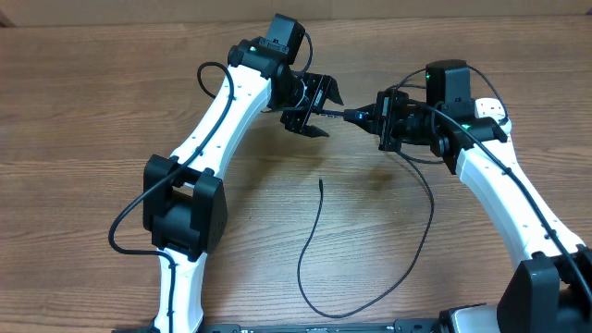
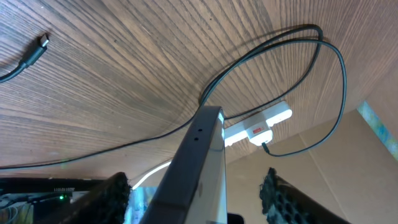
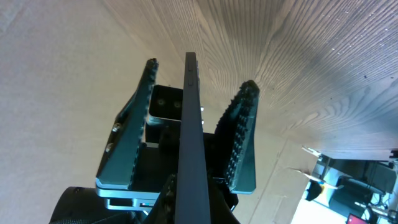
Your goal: Plug charger to phone and switch on socket
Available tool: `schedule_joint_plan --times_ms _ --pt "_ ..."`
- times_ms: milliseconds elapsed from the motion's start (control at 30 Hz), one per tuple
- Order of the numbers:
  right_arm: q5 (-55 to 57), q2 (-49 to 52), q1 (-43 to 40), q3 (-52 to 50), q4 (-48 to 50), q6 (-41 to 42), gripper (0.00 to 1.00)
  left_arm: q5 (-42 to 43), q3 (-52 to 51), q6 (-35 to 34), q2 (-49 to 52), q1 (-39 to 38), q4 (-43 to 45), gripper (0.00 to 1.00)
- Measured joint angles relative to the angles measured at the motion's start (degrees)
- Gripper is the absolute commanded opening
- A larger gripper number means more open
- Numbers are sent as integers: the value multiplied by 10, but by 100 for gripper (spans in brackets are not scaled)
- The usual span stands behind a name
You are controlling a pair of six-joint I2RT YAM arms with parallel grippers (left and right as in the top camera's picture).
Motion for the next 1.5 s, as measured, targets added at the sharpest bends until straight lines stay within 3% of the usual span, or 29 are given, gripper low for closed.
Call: schedule_joint_plan --times_ms 167,500,867,1000,1500 --pt "2 0 0 0 0 0 4 0 0 -1 0 0 0 55" --pt "2 0 0 0 0 0 4 0 0 -2 0 0 1 24" --pt "5 0 -1 0 0 57 4 1 0 -21 0 0 10 8" --pt "5 0 0 0 0 60 4 0 1 -22 0 0 10 4" --pt "6 0 -1 0 0 71 4 0 1 -22 0 0 10 4"
